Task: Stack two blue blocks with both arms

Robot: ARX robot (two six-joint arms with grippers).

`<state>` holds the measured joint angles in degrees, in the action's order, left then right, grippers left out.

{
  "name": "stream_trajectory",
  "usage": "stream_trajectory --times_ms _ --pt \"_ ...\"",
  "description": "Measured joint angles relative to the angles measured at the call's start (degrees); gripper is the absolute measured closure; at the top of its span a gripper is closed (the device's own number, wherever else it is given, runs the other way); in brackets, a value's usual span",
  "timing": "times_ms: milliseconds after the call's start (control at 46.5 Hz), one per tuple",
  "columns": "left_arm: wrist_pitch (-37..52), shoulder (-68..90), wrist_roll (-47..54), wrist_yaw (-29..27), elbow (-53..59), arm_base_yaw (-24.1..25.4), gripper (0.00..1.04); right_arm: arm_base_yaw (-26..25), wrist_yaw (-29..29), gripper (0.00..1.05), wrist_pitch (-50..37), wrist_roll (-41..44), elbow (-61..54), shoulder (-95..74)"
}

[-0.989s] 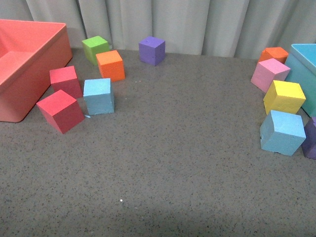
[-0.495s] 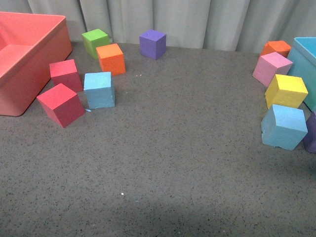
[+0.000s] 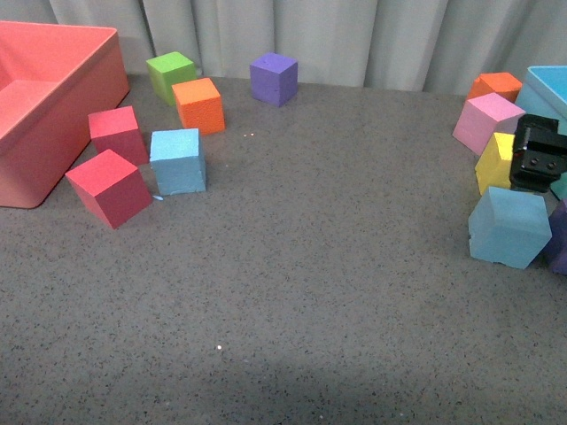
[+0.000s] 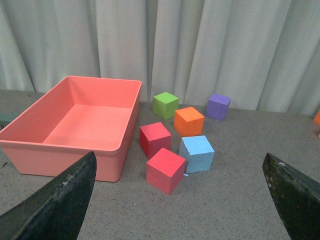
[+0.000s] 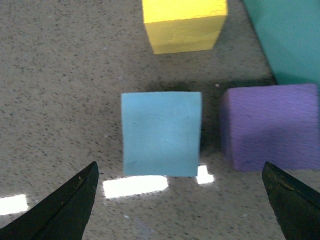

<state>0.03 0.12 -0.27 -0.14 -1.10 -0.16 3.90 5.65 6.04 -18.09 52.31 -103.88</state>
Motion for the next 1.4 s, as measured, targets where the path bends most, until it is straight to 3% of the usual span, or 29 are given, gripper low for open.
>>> stream_trajectory --times_ms 172,366,903,1161,1398 --pt "0.0 0.0 0.0 0.0 0.0 0.0 0.07 0.2 -2.1 0.10 3.1 -2.6 6.1 -5.6" --pt "0.0 0.0 0.0 0.0 0.0 0.0 0.07 0.6 -0.7 0.10 7.4 -3.6 9.0 -9.1" --pt "0.0 0.0 0.0 0.0 0.0 0.0 0.07 1.7 -1.0 0.10 8.4 -4.4 14.6 -17.8" --pt "0.0 0.0 0.0 0.0 0.0 0.0 0.07 0.9 -1.8 0.51 10.2 -4.7 17.3 -20.9" --pt "0.0 0.0 0.0 0.0 0.0 0.0 0.07 4.2 -3.8 0.60 9.4 -4.5 18.8 -19.9"
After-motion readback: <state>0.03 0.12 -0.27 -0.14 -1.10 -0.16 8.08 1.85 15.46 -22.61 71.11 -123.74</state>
